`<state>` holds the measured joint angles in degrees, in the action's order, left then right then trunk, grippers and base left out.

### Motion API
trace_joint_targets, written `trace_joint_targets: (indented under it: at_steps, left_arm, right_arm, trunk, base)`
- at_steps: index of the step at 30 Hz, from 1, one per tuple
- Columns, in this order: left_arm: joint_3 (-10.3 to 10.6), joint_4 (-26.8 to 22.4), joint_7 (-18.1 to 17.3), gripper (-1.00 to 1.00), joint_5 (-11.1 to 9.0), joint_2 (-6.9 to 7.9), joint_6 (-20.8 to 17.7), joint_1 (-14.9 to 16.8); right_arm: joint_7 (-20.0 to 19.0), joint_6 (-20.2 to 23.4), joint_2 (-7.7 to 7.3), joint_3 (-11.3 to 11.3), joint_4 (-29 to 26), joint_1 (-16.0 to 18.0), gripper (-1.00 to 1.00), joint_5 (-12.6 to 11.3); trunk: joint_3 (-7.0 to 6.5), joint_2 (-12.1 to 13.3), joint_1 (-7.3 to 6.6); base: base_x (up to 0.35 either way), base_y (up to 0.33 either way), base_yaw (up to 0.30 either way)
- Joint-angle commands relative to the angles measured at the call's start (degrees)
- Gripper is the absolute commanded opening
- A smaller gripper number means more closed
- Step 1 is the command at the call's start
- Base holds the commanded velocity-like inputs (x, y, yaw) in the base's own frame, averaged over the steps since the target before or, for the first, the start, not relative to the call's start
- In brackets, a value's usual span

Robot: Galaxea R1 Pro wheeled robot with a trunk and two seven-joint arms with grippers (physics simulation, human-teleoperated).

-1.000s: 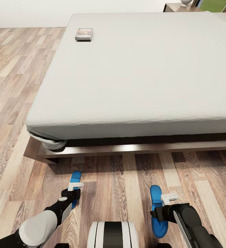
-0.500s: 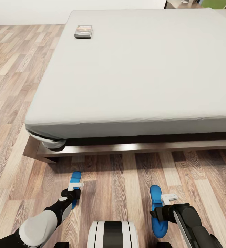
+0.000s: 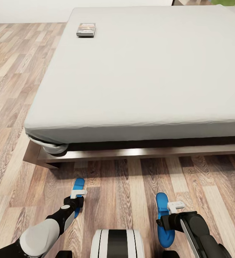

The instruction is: In the bedroom, move the book from the bed onto either nightstand, and place the two sandals side by side next to the bed.

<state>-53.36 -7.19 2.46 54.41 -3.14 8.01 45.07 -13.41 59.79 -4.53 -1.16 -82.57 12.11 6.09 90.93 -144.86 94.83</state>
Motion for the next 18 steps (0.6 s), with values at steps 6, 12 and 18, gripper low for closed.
trace_joint_targets:
  at_steps: [6, 12, 18]
  left_arm:
    - [-0.3, 0.0, 0.3, -1.0, 0.7, -0.02, 0.2, 0.0]
    - [-0.3, 0.0, 0.3, -1.0, 0.7, -0.02, 0.2, 0.0]
    - [-0.3, 0.0, 0.3, 1.0, 0.7, -0.02, 0.2, 0.0]
  right_arm:
    - [-0.5, 0.2, -0.04, -0.1, -0.1, 0.0, -1.0, 0.6]
    - [-0.5, 0.2, -0.04, -0.1, -0.1, 0.0, -1.0, 0.6]
    - [-0.5, 0.2, -0.04, -0.1, -0.1, 0.0, -1.0, 0.6]
  trunk:
    - [0.03, 0.0, -0.01]
    - [0.03, 0.0, -0.01]
    - [0.03, 0.0, -0.01]
  base:
    - [0.0, 0.0, 0.0]
    - [0.0, 0.0, 0.0]
    - [0.0, 0.0, 0.0]
